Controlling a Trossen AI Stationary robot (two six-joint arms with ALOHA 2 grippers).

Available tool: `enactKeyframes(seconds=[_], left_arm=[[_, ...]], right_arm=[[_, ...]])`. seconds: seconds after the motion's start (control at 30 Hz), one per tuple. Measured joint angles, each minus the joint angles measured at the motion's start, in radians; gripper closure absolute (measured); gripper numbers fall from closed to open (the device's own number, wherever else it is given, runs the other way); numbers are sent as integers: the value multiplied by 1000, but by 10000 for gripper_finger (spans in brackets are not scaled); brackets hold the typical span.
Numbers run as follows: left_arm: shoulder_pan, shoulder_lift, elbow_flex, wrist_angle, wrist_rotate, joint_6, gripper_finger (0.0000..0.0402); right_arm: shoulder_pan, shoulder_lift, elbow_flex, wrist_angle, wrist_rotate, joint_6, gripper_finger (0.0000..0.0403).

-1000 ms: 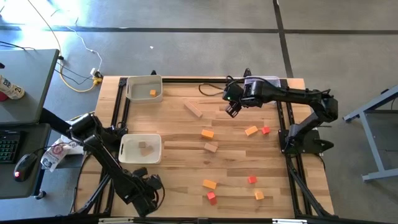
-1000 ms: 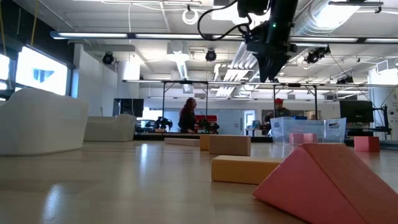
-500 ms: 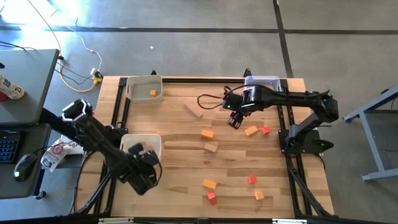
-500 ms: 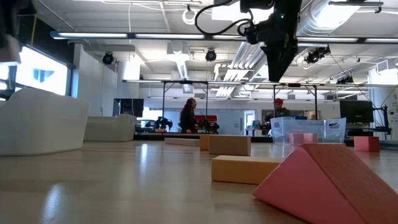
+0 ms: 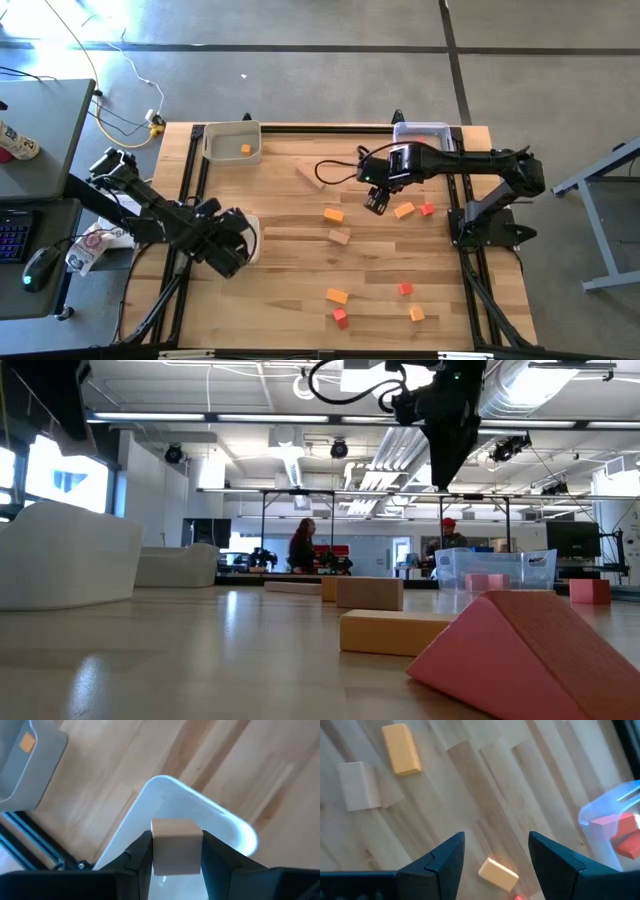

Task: Sort & place blocks by color
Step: Put the brown block into the white bin

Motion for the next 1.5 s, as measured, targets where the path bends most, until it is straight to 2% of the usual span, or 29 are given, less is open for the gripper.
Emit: enactKeyframes(seconds=[0.27,0.73,0.97,1.23,1.5], left_arm=[[79,-10,-101,5,92,37,293],[189,-9,-245,142,268,186,293],[236,-9,-313,150,336,229,292],[270,-9,-319,159,421,343,286],[311,-9,-319,163,420,419,258]], right_arm=[[1,0,0,55,-62,-17,197],[5,10,0,272,-63,-97,197],[5,76,0,317,-26,-140,197],[18,181,0,333,-47,-132,197],[52,277,0,362,-57,-131,197]])
